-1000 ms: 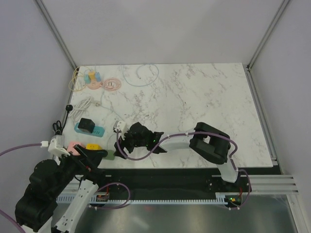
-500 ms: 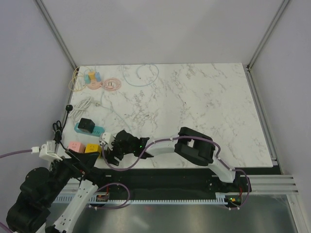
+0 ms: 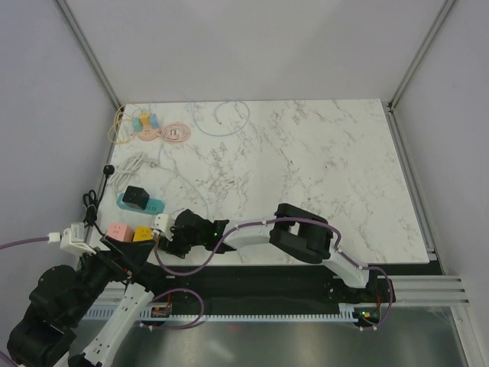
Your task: Pull the plug off the socket
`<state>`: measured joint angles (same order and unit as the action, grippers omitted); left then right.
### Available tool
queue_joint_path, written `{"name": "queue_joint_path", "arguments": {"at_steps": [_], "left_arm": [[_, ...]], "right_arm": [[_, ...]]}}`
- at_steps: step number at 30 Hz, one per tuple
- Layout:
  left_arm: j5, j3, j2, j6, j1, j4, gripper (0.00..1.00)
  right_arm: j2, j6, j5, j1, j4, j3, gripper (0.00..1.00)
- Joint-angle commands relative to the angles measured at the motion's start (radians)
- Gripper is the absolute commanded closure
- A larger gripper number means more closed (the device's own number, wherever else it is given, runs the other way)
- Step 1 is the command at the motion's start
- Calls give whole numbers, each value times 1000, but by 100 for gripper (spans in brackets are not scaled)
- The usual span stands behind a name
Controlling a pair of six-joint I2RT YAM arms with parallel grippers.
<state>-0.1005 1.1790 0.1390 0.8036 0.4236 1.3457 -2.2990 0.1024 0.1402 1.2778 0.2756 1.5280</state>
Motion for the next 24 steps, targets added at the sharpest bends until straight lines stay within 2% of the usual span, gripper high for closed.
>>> {"name": "queue_joint_path", "arguments": {"at_steps": [1,3,10,16,20,24], "left_arm": [[-13,4,-3,32,7,10,13],[-11,-2,-3,37,9,3,13],[38,-56,17,40,17,-75,13],[96,-116,80,17,15,-143,15],[142,-153,126,8,15,-213,17],[185,-189,168,5,15,-287,17]], "right_arm": [[53,69,-73,0,-33,-50,83],[97,77,-76,-8,-35,-86,100],[347,77,-61,-58,-38,-371,100],[573,79,-40,-136,-127,-575,100],[717,50,5,-213,-104,-733,100],[773,10,90,-305,-56,-873,100]]}}
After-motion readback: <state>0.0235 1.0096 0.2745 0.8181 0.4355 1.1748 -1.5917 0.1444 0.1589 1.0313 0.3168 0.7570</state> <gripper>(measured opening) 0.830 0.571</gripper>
